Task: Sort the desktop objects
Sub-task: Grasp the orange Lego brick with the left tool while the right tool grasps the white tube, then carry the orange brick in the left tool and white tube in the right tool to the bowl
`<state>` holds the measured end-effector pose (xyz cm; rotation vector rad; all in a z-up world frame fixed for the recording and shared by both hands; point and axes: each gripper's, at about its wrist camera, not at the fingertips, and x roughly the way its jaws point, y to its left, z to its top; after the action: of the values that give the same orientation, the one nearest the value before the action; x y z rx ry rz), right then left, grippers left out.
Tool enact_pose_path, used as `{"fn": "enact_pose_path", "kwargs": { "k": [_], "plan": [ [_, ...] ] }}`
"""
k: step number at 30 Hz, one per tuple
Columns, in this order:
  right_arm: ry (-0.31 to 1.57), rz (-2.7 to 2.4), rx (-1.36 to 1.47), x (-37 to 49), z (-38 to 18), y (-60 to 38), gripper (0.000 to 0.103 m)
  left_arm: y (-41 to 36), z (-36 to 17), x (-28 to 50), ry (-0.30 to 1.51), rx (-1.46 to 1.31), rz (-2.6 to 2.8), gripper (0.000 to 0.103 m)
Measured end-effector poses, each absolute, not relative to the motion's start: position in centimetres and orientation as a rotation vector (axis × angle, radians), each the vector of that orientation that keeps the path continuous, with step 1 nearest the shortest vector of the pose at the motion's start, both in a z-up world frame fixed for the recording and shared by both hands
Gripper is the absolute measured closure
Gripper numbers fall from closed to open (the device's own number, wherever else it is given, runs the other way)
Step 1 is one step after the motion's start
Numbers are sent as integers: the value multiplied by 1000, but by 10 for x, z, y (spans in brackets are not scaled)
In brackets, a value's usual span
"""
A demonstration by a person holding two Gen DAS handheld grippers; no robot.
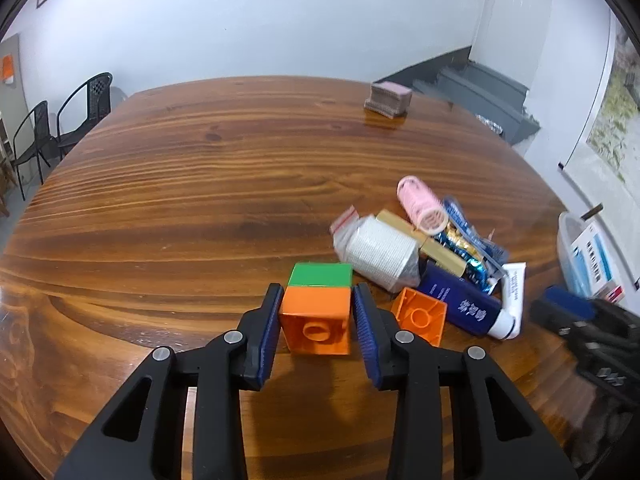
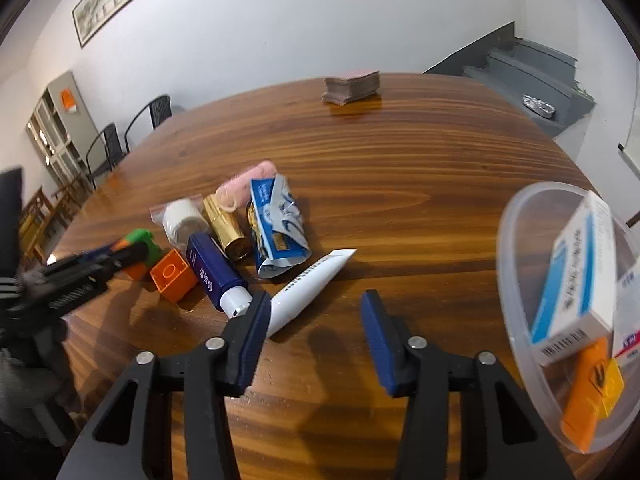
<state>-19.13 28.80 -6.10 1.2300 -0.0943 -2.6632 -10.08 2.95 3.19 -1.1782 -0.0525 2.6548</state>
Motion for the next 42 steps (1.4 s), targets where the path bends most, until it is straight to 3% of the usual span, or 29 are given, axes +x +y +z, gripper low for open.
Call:
{"fn": "enact_pose_path", "kwargs": {
  "k": [8,18,27,31,42],
  "plan": [
    [-14,-2641,1298,-214,-78,270,65,20,41,-97,-78,-1145,2672,69],
    [142,-2677,1275,-211,-81,263,68,26,37,-96,-46,-1160,2654,67],
    [155,-2667,1270,-209,-80,266,68,24,20,-103,-29,-1230,2667,67],
    [139,-2649,1259,-207,-80,265,81,24,24,-98,-27,-1198,2699,68],
    [80,-2666,1140,-187,-58,262,81,36,56,-62,-104,-1038,2705,68]
  ]
}}
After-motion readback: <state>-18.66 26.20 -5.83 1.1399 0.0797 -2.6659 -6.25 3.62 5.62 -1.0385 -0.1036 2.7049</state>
